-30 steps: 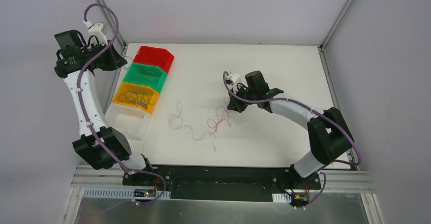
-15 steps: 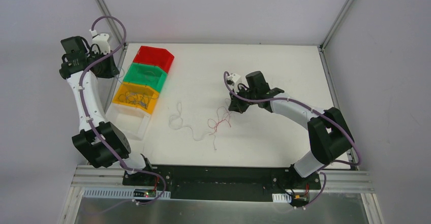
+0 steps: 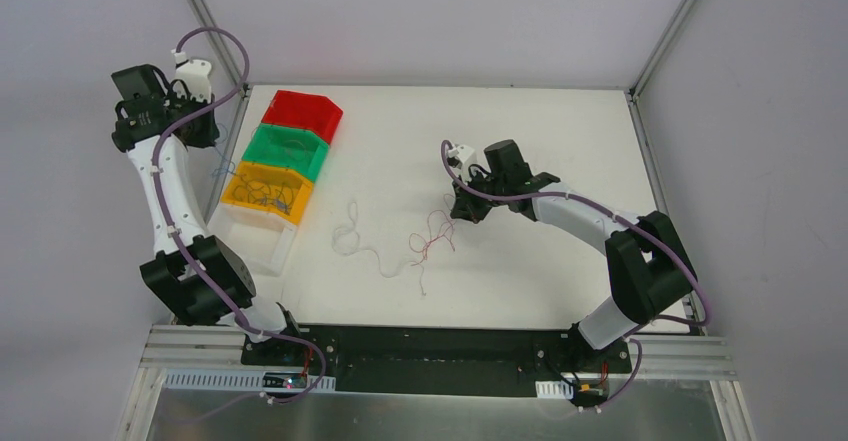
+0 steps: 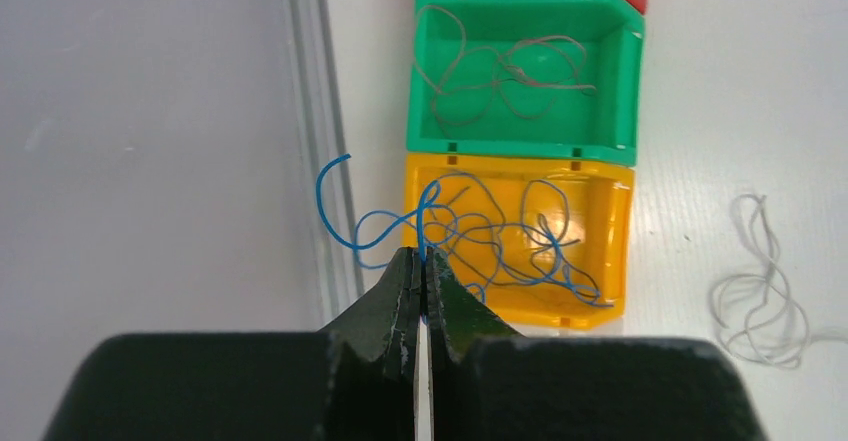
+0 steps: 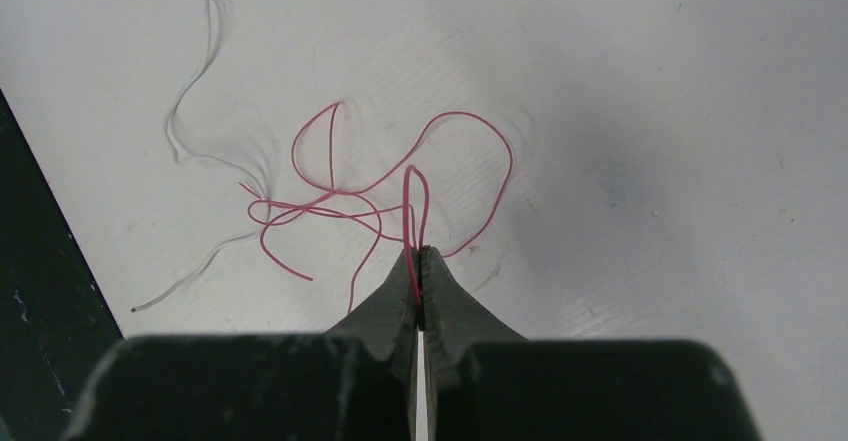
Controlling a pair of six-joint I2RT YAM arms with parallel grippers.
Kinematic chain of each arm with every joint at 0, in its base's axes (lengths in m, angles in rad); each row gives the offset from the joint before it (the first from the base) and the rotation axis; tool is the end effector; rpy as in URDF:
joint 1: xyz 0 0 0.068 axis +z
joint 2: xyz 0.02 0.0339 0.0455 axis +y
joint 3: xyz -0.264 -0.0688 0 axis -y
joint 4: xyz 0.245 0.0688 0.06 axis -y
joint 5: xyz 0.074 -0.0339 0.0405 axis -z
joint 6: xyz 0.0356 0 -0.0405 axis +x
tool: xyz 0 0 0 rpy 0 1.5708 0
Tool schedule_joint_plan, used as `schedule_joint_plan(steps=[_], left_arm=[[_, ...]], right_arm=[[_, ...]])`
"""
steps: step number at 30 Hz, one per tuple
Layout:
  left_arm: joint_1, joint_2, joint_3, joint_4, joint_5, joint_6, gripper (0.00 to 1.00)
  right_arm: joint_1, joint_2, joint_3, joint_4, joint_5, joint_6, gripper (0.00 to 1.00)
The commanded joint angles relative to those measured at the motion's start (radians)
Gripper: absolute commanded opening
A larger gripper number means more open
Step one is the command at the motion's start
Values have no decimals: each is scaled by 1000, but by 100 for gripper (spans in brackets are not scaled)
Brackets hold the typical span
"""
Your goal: Untangle the cables
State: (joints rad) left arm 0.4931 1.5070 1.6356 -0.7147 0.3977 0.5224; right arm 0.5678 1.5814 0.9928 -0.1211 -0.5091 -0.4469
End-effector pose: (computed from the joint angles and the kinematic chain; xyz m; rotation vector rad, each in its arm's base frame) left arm 0.2950 0.1429 0.4088 0.2576 2.0952 0.1778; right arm 0.2770 0.1973 0.2229 -1.3199 1.8244 0.6427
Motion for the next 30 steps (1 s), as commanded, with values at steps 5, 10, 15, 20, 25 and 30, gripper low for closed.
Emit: schedule_joint_plan(steps=[5,10,15,20,25,30], left_arm=[[-23,-22,-158,-2,298,-64,0],[-53,64,-225,12,263,-69,0],[-55,172,-232,20,210,-46,0],[-54,117,-249,2,174,7,36],[-60,-67,-238,-48,307,58,76],[-179,-174,-223,-63,490,-33,82]], right_arm=[[-6,-37,41,-14,-25,-8,0],[-8,-37,52,-35,-26,-15,0],[-7,-39,65,-59,-31,-13,0],[-7,-53,85,-75,-42,0,0],[-6,-63,118,-73,-84,61,0],[-6,-73,183,-50,-135,179,0]])
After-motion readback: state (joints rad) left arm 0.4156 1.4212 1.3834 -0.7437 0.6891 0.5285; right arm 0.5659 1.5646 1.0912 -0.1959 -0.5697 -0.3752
